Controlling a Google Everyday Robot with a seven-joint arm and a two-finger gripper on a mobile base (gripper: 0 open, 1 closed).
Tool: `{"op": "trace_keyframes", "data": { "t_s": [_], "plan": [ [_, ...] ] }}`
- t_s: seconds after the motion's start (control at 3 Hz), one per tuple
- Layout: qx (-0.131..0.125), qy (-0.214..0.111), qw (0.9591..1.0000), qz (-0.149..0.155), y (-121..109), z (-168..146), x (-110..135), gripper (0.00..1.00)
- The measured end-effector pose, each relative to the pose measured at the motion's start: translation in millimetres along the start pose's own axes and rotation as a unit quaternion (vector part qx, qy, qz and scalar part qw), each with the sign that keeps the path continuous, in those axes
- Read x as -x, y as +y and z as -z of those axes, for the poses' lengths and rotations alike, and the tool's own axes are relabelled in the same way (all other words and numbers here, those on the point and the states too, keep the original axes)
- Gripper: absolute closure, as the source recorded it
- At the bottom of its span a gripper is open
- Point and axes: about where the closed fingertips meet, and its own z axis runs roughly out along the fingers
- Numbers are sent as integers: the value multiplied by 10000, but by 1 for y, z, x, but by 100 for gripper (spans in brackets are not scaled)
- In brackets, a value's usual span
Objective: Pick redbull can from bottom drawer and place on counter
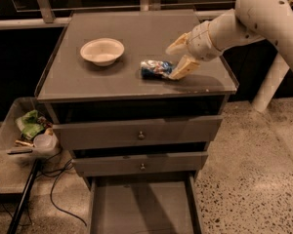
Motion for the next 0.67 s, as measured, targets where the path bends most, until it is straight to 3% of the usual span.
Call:
{"op": "trace_keyframes", "data": {
  "t_s": [0.33,0.67],
  "plan": [
    [1,0,10000,0,0,0,0,0],
    [1,-1,10000,0,0,0,0,0]
  ]
}}
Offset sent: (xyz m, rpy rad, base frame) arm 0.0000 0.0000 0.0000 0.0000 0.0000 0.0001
